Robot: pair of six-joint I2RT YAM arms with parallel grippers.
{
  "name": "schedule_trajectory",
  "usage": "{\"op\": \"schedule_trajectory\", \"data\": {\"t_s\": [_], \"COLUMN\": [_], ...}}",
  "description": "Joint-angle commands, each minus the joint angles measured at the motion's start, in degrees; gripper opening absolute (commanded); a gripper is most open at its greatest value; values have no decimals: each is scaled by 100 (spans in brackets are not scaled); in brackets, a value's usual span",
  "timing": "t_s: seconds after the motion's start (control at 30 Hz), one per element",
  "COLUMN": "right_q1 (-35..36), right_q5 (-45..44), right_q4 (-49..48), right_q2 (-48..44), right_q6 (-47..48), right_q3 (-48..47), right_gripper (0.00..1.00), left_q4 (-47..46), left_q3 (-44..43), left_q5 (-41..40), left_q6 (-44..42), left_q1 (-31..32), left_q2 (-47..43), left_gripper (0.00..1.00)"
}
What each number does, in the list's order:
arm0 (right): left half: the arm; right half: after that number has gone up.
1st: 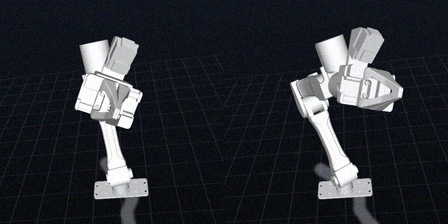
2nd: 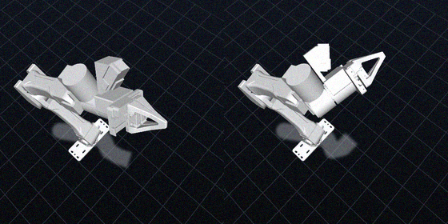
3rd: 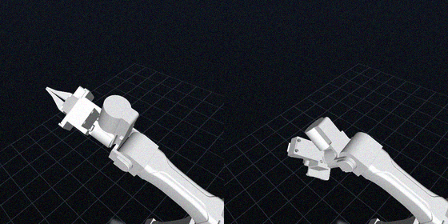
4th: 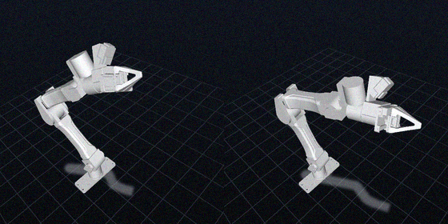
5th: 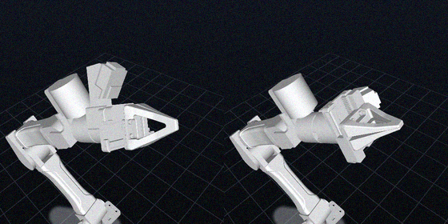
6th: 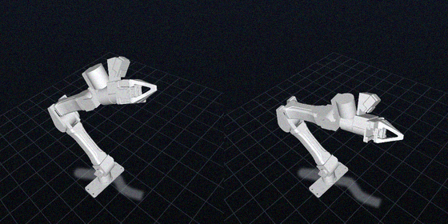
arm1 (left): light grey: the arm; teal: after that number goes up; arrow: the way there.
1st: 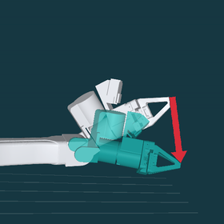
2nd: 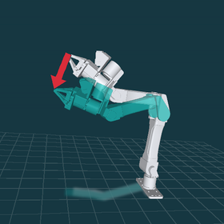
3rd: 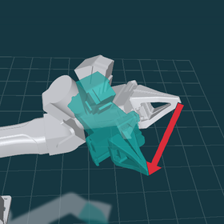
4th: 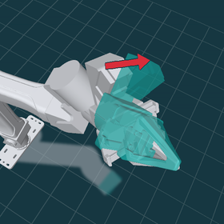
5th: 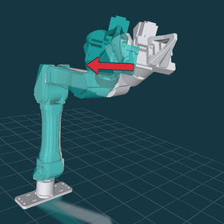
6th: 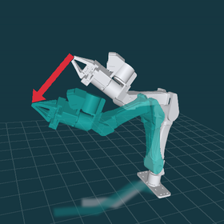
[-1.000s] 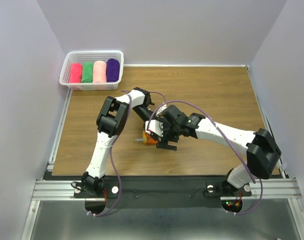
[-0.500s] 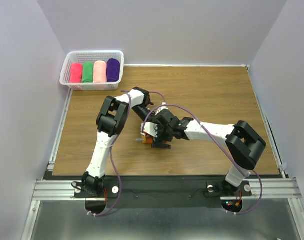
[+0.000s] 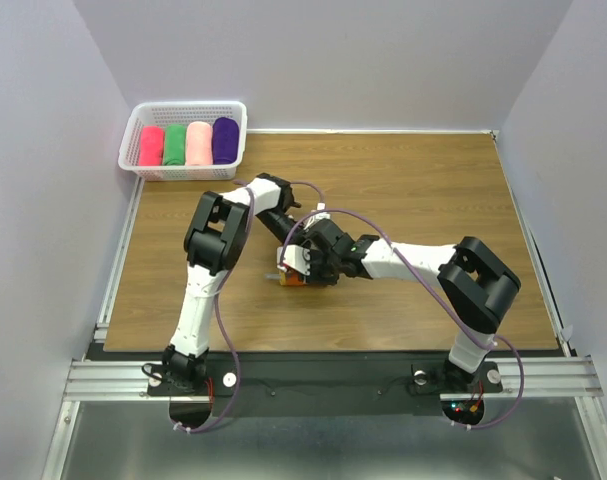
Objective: Roll the towels
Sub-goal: Roll the towel
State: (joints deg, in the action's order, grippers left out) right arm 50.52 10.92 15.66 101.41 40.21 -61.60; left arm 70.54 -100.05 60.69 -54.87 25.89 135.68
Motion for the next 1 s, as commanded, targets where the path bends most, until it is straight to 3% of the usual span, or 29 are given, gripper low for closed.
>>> {"op": "schedule_trajectory", "data": {"t_s": [0.0, 0.1, 0.37, 0.4, 0.57, 0.7, 0.87, 0.97], "right_q1": [28, -7, -411, -464, -894, -1202, -1641, -1782], "right_q5": [796, 956, 1711, 1816, 2598, 3029, 3837, 4215], "right_q4": [542, 789, 1360, 1570, 2123, 2554, 2925, 3283], "right_q2": [108, 125, 616, 774, 1293, 1812, 2312, 2707], "right_q6": [-223, -276, -566, -584, -716, -874, -988, -1006], "right_q3": [-185, -220, -702, -800, -1318, -1854, -2425, -2767], "right_gripper": [14, 0, 1, 1, 1, 1, 1, 1], "left_q4": [-2006, -2430, -2984, -3350, -4179, -4663, -5173, -5594], "left_q3": [747, 1232, 1760, 2118, 3657, 5158, 6365, 7023], "left_q5": [-1639, -1613, -1420, -1367, -1480, -1866, -2921, -3290], "left_q6": [-24, 178, 520, 617, 478, -215, -1138, -1237], "left_q1": [-470, -997, -2341, -2682, -3160, -2977, -1381, -484], "left_q2": [-637, -1253, -2852, -3071, -4837, -6480, -8439, -8943], "left_gripper": [65, 69, 72, 73, 75, 78, 89, 96]}}
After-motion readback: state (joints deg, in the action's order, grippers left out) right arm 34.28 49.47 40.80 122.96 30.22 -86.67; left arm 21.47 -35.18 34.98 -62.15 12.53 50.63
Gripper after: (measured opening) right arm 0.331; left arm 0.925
